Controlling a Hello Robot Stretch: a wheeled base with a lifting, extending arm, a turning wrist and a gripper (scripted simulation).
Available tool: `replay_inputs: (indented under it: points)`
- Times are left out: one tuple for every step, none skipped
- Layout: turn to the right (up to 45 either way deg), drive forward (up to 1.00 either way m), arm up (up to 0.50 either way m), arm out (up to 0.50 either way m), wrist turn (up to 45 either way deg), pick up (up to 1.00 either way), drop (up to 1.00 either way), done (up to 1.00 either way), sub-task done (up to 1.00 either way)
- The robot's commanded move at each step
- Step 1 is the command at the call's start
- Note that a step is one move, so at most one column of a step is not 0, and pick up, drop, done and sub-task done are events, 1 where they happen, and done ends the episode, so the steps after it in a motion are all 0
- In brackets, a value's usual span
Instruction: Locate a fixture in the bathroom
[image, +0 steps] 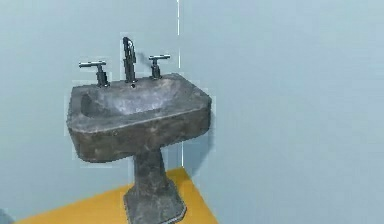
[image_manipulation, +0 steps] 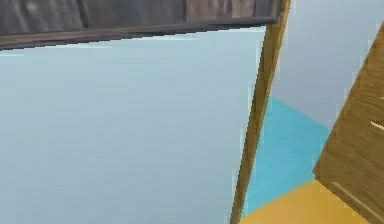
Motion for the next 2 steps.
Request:
replay_inputs:
  points:
    - [-15.0,0.0,0.0,0.0,0.0,0.0,0.0,0.0,0.0]
    - [0.0,0.0,0.0,0.0,0.0,0.0,0.0,1.0,0.0]
